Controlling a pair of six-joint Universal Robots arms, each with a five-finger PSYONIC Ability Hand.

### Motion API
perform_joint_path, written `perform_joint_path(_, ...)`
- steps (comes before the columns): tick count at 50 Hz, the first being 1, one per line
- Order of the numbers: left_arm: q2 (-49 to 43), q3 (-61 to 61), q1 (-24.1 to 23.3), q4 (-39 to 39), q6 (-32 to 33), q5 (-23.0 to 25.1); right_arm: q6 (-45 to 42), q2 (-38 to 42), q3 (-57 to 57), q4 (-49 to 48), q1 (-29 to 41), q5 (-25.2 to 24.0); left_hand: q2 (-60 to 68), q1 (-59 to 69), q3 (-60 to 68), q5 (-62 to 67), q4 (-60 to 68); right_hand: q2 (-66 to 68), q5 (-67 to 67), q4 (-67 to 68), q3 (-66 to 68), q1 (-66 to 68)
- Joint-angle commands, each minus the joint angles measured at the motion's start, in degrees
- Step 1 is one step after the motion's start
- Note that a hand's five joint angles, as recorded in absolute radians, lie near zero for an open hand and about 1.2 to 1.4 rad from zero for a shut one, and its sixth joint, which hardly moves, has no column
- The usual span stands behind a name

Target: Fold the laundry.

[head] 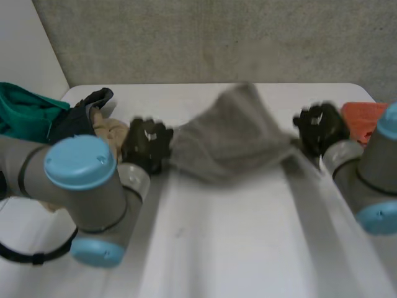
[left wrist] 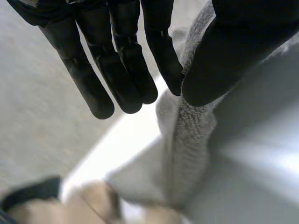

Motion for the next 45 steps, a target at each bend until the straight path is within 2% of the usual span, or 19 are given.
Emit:
perform_joint_path(1, 2.53, -2.05, -1.78, -10.03, -0.38, -0.15, -0.09, 0.92, 5.88, 0.77, -0.33, -0.1, -18.64, -13.77, -18.37, -16.04, -18.76, 13.16, 13.58, 11.86, 12.06, 23.61)
perform_joint_path(6, 8.95, -1.79, -0.99, -11.53, 0.06, 0.55, -0.09, 0.39, 7.99, 0.94, -2.17, -0.71, -28.92, -24.05, -28.66, -26.32, -29.04, 13.16, 13.58, 11.86, 12.06, 23.61)
perform_joint_path(11, 10.45, -0.03, 0.68, -12.32, 0.58, 2.83, 0.17, -1.71, 9.66, 1.39, -3.84, -3.0, -38.68, -33.82, -38.42, -36.09, -38.81, 13.16, 13.58, 11.86, 12.06, 23.61)
perform_joint_path(15, 10.28, 0.59, 3.23, -13.81, 0.85, 10.29, 0.18, -2.07, 10.72, 1.39, -6.12, -4.23, -39.03, -34.16, -38.77, -36.44, -39.15, 13.16, 13.58, 11.86, 12.06, 23.61)
perform_joint_path(16, 10.02, 0.67, 4.28, -14.86, 1.54, 14.66, 0.26, -2.16, 10.8, 1.39, -6.74, -4.41, -39.03, -34.16, -38.77, -36.44, -39.15, 13.16, 13.58, 11.86, 12.06, 23.61)
perform_joint_path(17, 9.66, 0.67, 4.81, -15.31, 2.07, 16.88, 0.26, -2.16, 10.81, 1.39, -6.92, -4.49, -38.7, -33.83, -38.44, -36.1, -38.82, 13.16, 13.58, 11.86, 12.06, 23.61)
perform_joint_path(21, 4.93, 1.29, 8.23, -16.28, 7.51, 24.19, 0.26, -2.07, 10.81, 1.39, -7.18, -4.58, -39.03, -34.16, -38.77, -36.44, -39.15, 13.16, 13.58, 11.86, 12.06, 23.61)
perform_joint_path(23, 3.08, 1.73, 9.73, -16.36, 10.68, 24.9, 0.26, -2.07, 10.89, 1.39, -7.18, -4.5, -39.37, -34.5, -39.1, -36.77, -39.49, 13.16, 13.58, 11.86, 12.06, 23.61)
perform_joint_path(28, -1.58, 2.17, 13.86, -16.28, 23.23, 25.77, 0.35, -2.07, 10.89, 1.39, -7.01, -4.32, -43.4, -38.54, -43.14, -40.81, -43.53, 13.16, 13.58, 11.86, 12.06, 23.61)
perform_joint_path(31, -3.78, 2.08, 14.83, -15.67, 26.5, 26.13, 0.35, -2.07, 10.98, 1.47, -6.92, -4.23, -43.07, -38.2, -42.81, -40.47, -43.19, 13.16, 13.58, 11.86, 12.06, 23.61)
perform_joint_path(36, -8.17, 3.66, 15.36, -11.64, 26.87, 27.18, 0.35, -2.07, 11.07, 1.47, -7.01, -4.14, -39.71, -34.84, -39.45, -37.12, -39.83, 13.16, 13.58, 11.86, 12.06, 23.61)
perform_joint_path(45, -9.76, 4.54, 14.66, -7.4, 24.76, 27.27, 0.35, -1.98, 11.6, 1.47, -6.74, -4.32, -31.46, -26.6, -31.2, -28.87, -31.59, 13.16, 13.58, 11.86, 12.06, 23.61)
